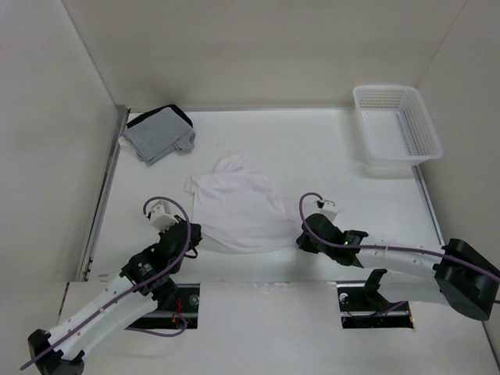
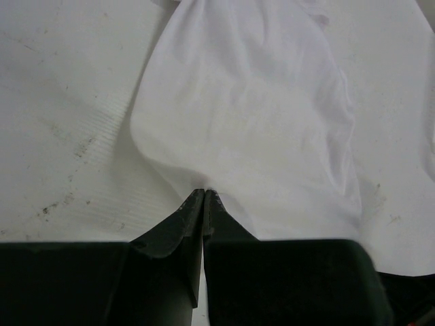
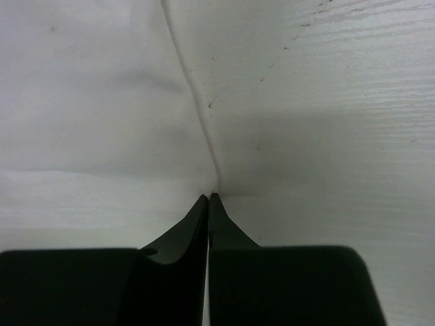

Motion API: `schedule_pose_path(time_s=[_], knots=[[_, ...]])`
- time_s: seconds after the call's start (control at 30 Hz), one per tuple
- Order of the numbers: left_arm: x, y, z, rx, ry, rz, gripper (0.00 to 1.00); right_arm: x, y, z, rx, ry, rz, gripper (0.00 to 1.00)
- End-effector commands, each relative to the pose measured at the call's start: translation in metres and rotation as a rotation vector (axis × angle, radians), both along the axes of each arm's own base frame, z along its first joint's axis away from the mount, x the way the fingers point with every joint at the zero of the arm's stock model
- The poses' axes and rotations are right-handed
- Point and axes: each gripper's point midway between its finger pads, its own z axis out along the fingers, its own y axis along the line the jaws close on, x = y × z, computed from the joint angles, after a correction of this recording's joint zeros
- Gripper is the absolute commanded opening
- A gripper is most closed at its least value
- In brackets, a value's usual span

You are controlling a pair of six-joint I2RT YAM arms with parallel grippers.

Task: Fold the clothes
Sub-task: Flatten the tank top out

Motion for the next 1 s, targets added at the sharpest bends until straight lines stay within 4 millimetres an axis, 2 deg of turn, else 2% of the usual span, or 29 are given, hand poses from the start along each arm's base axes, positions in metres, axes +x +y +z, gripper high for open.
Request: schedule_pose_path(time_s=[0.0,0.07,0.13,0.17,0.2,0.27,0.33,0.37,0.4,0.43,0.57,0.63,0.7,0.77,0.9,0.97], knots=[[0.011,-0.002,0.027,-0.007,-0.083,0.010,0.00,0.019,0.004,0.034,0.062,-0.121,-0.052,0.00],[0.017,-0.003,0.054,-0.006,-0.144,0.011,0.00,0.022,0.005,0.073,0.106,-0.220,-0.046,0.00],[0.025,-0.003,0.090,-0.006,-0.224,0.015,0.00,0.022,-0.001,0.115,0.139,-0.303,-0.050,0.00],[0.028,-0.002,0.111,-0.008,-0.269,0.016,0.00,0.021,-0.008,0.147,0.158,-0.364,-0.057,0.00],[0.031,-0.002,0.134,-0.006,-0.315,0.018,0.00,0.020,-0.013,0.169,0.169,-0.401,-0.060,0.00],[0.034,0.000,0.182,-0.022,-0.414,0.019,0.00,0.012,-0.026,0.224,0.194,-0.491,-0.056,0.00],[0.032,0.004,0.233,-0.052,-0.513,0.028,0.00,0.005,-0.040,0.280,0.211,-0.583,-0.056,0.00],[0.030,0.007,0.250,-0.063,-0.547,0.032,0.00,0.001,-0.047,0.306,0.222,-0.622,-0.057,0.00],[0.027,0.012,0.279,-0.081,-0.599,0.040,0.00,-0.003,-0.054,0.332,0.233,-0.660,-0.058,0.00],[0.024,0.015,0.294,-0.090,-0.627,0.047,0.00,-0.007,-0.060,0.354,0.241,-0.693,-0.062,0.00],[0.008,0.039,0.373,-0.124,-0.777,0.090,0.00,-0.017,-0.074,0.430,0.274,-0.796,-0.062,0.00],[0.003,0.048,0.405,-0.114,-0.832,0.110,0.00,-0.021,-0.073,0.458,0.288,-0.834,-0.042,0.00],[0.002,0.049,0.425,-0.106,-0.869,0.112,0.00,-0.023,-0.071,0.482,0.292,-0.882,-0.023,0.00],[0.008,0.046,0.434,-0.083,-0.876,0.126,0.00,-0.019,-0.067,0.498,0.277,-0.941,-0.028,0.00],[0.038,0.038,0.428,0.000,-0.853,0.190,0.00,0.003,-0.067,0.508,0.218,-1.037,-0.092,0.00],[0.061,0.031,0.417,0.056,-0.825,0.222,0.00,0.021,-0.057,0.505,0.187,-1.052,-0.088,0.00]])
